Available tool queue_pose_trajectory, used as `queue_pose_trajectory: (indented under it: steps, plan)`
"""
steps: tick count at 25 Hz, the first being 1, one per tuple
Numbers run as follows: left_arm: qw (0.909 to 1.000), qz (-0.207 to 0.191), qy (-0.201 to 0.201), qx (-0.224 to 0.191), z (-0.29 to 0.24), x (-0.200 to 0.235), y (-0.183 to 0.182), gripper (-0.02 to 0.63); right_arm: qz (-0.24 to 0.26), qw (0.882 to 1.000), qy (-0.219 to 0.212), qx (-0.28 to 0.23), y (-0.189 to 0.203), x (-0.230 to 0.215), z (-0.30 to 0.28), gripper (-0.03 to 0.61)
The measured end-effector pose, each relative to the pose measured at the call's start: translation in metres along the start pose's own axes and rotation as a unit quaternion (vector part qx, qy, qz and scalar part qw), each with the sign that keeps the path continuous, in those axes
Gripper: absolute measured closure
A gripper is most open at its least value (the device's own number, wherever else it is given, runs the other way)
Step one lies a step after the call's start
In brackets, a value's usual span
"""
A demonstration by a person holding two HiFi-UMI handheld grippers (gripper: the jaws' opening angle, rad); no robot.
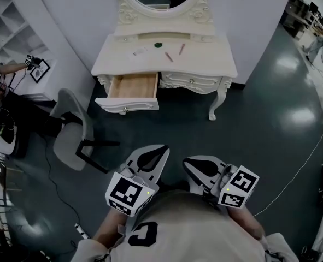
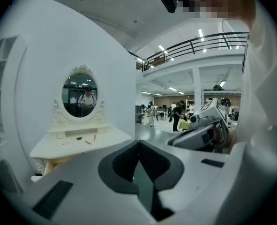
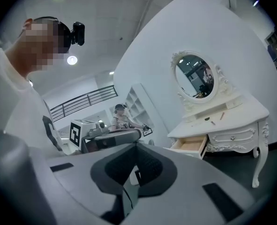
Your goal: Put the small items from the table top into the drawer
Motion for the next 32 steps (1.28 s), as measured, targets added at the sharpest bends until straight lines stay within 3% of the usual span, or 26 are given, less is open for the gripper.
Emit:
queue_pose_trajectory:
  steps: [7, 14, 19, 32]
  plan:
    - [0.9968, -0.047, -0.058, 0.030, 0.012, 0.009, -0.001, 0.557, 0.028, 0.998, -0.044, 0.018, -0.011, -0.004, -0.001, 0.551]
    - [0.9931, -0.018, -0.097, 0.064, 0.039, 0.030, 0.023, 0.557, 0.035, 0.996, -0.058, 0.050, -0.005, -0.009, -0.025, 0.551]
    - [0.9912, -0.020, -0.085, 0.100, 0.041, 0.048, 0.031, 0.557, 0.026, 0.996, -0.059, 0.060, -0.010, -0.020, -0.044, 0.551]
    - [0.9971, -0.006, -0.053, 0.055, 0.019, 0.147, 0.026, 0.557, 0.046, 0.995, -0.016, 0.086, -0.029, -0.050, -0.139, 0.551]
Point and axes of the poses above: the fingertips, and each gripper's own axes: z backward along the fingers, x to its left, y out of its underside, the point moved 10 cm from there along z, backward along the fingers, and after that the axes turned 4 degrees about -y, right-handed, at the moved point
